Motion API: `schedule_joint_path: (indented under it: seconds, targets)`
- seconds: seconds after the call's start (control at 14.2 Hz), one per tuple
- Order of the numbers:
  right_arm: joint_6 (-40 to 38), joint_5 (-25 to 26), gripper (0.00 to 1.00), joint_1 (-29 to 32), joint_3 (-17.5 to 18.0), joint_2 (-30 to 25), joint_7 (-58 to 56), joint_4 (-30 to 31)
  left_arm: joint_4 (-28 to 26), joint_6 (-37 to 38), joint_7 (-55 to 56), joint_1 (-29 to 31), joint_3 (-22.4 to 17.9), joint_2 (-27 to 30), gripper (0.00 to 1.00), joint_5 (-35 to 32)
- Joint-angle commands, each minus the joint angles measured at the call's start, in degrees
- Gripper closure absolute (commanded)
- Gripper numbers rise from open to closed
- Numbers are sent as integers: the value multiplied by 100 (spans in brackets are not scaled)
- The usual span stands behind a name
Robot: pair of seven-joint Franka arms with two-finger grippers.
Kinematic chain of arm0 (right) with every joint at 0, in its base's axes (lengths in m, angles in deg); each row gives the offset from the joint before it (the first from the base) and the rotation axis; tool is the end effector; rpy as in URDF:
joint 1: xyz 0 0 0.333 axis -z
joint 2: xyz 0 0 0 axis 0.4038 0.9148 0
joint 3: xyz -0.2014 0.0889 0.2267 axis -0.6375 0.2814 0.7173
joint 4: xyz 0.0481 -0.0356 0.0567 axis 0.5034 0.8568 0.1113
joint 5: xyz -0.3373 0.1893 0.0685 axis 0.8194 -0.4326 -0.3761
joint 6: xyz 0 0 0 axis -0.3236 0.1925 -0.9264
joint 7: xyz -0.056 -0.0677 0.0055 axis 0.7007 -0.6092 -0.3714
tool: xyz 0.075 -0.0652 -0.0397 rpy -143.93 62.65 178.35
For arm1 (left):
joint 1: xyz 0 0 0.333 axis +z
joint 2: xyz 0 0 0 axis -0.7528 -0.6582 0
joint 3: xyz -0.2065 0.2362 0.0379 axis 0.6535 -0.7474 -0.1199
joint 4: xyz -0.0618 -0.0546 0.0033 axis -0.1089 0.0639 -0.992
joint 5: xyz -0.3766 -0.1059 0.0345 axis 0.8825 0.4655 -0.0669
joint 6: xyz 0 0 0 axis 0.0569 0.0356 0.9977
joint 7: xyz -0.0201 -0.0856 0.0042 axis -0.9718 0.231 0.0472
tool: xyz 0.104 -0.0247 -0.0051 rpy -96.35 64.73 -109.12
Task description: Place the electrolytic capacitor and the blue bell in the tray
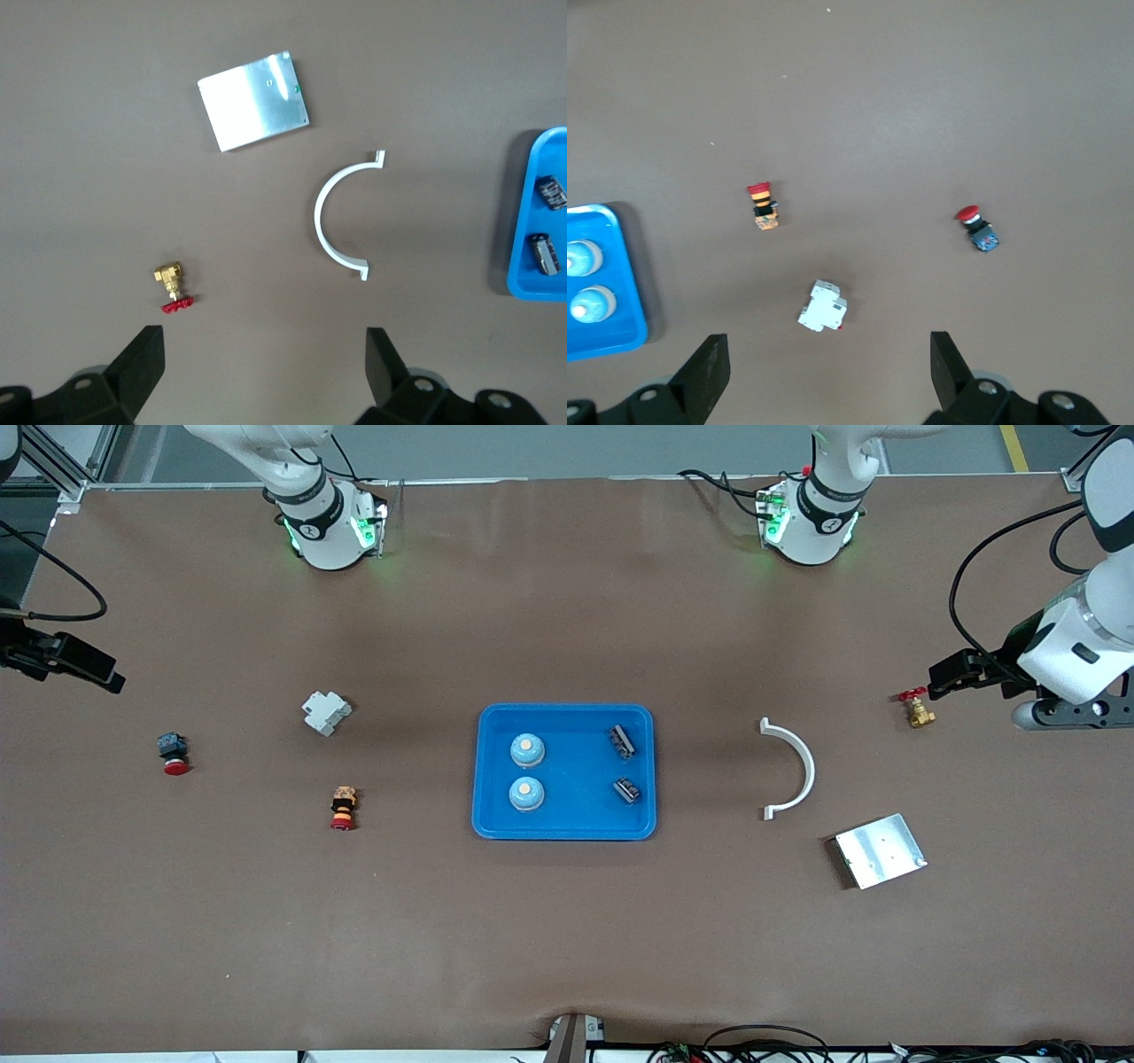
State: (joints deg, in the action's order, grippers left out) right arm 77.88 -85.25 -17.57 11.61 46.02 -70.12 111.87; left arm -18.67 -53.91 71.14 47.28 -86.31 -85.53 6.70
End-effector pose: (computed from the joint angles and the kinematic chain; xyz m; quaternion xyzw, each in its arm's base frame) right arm 0.5638 -0.0361 0.6239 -0.9957 0.0925 -0.0027 0.0099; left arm 0.5700 -0.0296 0.5671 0.9998 0.0053 -0.0206 0.0015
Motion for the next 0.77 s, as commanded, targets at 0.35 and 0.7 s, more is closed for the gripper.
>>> schedule_joint_path:
  seconds: [0.35, 0.7]
  targets:
    - [200, -256, 0, 210, 57, -105, -640, 95, 286, 284, 68, 94, 10, 31, 0, -60]
    - [148, -212, 0, 210, 57, -114, -1257, 51, 603, 232, 59, 85, 53, 49, 0, 1]
